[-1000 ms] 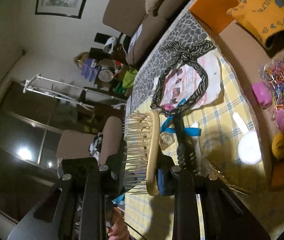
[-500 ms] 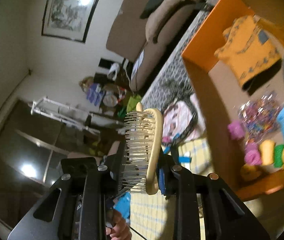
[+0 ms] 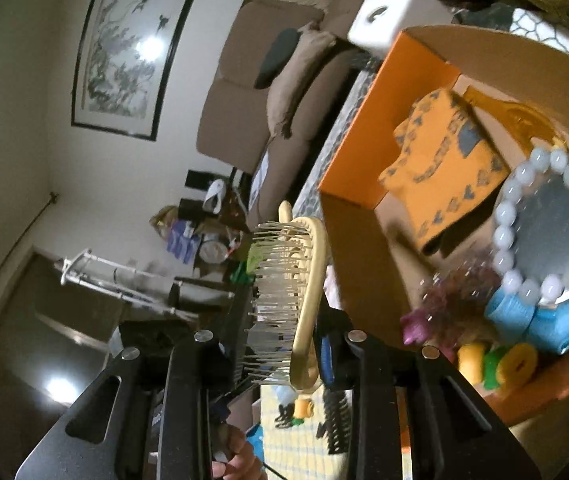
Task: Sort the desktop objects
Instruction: 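Carry the hairbrush over the orange box with the right tool, then lower the hairbrush into the box and open the right tool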
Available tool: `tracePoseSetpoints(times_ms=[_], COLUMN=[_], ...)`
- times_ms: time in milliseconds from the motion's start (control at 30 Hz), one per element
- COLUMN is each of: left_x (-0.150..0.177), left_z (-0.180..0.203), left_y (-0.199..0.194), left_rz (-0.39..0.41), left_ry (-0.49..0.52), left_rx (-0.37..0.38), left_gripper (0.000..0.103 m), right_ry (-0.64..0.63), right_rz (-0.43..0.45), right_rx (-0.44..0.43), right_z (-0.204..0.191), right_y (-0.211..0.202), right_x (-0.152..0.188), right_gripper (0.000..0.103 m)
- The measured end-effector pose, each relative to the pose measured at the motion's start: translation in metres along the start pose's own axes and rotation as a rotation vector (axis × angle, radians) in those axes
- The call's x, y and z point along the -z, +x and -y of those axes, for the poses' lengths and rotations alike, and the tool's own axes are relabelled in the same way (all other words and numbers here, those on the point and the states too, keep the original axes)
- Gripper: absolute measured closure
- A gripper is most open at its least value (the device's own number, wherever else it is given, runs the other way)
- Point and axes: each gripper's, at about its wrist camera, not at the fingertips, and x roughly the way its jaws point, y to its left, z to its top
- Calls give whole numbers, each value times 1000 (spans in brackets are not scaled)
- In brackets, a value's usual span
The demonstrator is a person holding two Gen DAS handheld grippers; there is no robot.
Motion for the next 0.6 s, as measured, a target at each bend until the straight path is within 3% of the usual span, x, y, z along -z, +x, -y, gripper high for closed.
tracePoseSetpoints(times_ms=[367,600], left_x=[-16,-12], left_z=[-7,-15], left_y=[40,50], left_rz=[-69,-96], left_ry=[42,55], left_rx=[-88,-165], left_gripper=[61,67], right_ry=[52,-10], right_rz=[75,40], right_rx=[107,188], right_z=[21,23], right_y=[15,33], right_x=[-15,-20], right_gripper=[75,60])
